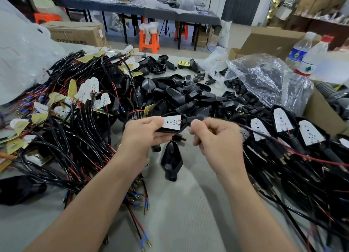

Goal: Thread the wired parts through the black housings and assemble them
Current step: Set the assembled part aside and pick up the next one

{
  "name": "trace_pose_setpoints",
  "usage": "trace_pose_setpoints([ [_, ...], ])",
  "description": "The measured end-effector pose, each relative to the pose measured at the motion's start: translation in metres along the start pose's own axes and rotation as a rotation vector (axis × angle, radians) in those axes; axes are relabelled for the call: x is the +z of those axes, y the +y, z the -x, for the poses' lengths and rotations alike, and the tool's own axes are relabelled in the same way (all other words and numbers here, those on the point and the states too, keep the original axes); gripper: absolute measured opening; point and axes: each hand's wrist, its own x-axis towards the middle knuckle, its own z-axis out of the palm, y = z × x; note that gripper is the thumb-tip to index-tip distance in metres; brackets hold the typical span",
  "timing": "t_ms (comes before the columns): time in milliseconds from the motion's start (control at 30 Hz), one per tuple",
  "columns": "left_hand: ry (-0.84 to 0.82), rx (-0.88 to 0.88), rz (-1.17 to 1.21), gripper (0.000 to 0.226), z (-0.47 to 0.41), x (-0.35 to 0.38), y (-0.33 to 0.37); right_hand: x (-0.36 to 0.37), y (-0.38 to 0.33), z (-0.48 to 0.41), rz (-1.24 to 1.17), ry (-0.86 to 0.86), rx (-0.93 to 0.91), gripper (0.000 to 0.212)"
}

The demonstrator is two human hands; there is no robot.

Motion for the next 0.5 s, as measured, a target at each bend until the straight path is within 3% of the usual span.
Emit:
trace_pose_setpoints([
  [100,0.024,0.017,-0.039,0.016,-0.002,-0.002,0.0,0.008,-0.015,0.011,0.071,0.143,-0.309,0.009],
  [200,-0.069,0.03,-0.058,0.026,0.0,-0.002,0.0,0.02,-0.019,0.02,0.506,0.089,-0.449,0.027],
  [300,-0.143,0.01,-0.056,0.028,0.001,-0.003,0.0,0.023,-0.021,0.023,0.753,-0.017,-0.325,0.022],
  [400,-0.167,-0.047,-0.021,0.018,0.001,-0.001,-0.001,0.011,-0.02,0.022,0.672,-0.107,-0.241,0.029],
  [500,-0.172,-0.076,0.008,0.026,0.002,0.004,-0.004,-0.003,-0.02,0.019,0.629,-0.147,-0.183,0.042],
])
